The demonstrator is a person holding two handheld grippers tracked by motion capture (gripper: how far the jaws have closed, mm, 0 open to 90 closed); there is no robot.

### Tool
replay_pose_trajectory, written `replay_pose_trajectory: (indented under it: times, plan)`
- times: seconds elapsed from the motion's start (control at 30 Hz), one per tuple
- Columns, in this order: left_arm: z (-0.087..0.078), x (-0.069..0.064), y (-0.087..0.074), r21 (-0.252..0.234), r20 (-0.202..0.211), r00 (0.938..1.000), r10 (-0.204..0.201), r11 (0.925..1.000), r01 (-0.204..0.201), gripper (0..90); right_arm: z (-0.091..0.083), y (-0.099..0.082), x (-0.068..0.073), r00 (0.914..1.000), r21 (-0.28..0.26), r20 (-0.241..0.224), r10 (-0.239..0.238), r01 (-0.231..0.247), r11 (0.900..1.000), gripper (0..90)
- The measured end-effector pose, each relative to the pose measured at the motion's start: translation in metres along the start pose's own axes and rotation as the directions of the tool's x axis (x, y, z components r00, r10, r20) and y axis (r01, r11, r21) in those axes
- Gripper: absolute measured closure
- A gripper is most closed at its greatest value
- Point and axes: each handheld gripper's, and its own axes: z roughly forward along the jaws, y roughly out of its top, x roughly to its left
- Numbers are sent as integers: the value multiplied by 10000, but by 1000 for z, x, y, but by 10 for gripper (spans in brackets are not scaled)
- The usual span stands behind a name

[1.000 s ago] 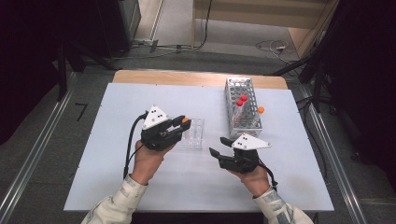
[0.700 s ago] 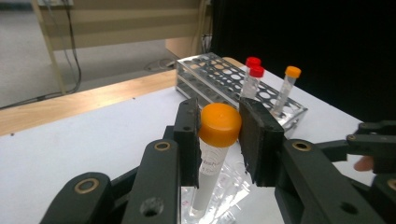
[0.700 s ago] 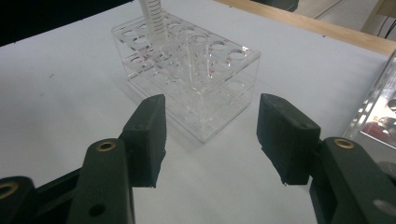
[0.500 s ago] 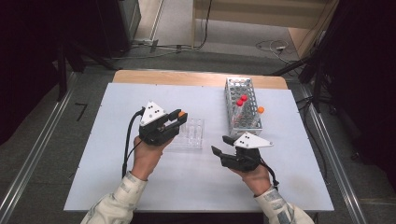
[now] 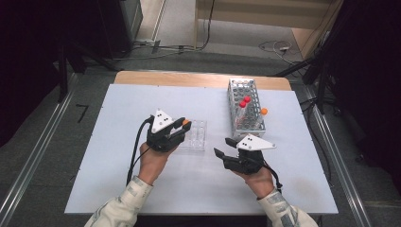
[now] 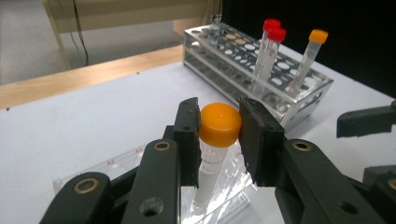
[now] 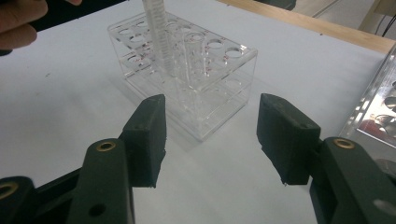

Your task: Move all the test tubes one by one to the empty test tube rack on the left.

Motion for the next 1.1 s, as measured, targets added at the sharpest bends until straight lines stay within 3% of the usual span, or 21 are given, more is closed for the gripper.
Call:
replay_pose_trajectory:
  times: [0.27, 0.57, 0.77, 0.9, 0.97, 1.1]
  plan:
    - [7, 0, -10, 375, -90, 10000, 11, 9993, -7, 694, 1, 0, 0, 10000, 17, 16, 2, -2, 10000, 411]
    - [6, 2, -10, 294, 13, 9996, -291, 9991, 291, 669, 0, -1, -2, 9999, 24, 148, 40, -41, 10000, 410]
    - [3, 4, -8, 78, 3, 9985, -555, 9984, 555, 541, -5, 1, -14, 9972, -205, 718, 218, -204, 9996, 407]
    - [3, 5, -8, -1, -289, 9977, -617, 9981, 617, 445, -12, 3, -28, 9875, -414, 1539, 341, -280, 9988, 382]
    - [3, 5, -8, -8, -356, 9973, -638, 9980, 639, 414, -17, 4, -38, 9791, -508, 1916, 682, -595, 9969, 374]
    - [2, 5, -7, -92, -362, 9972, -659, 9978, 656, 409, -28, 7, -61, 9508, -778, 2801, 1326, -1152, 9903, 374]
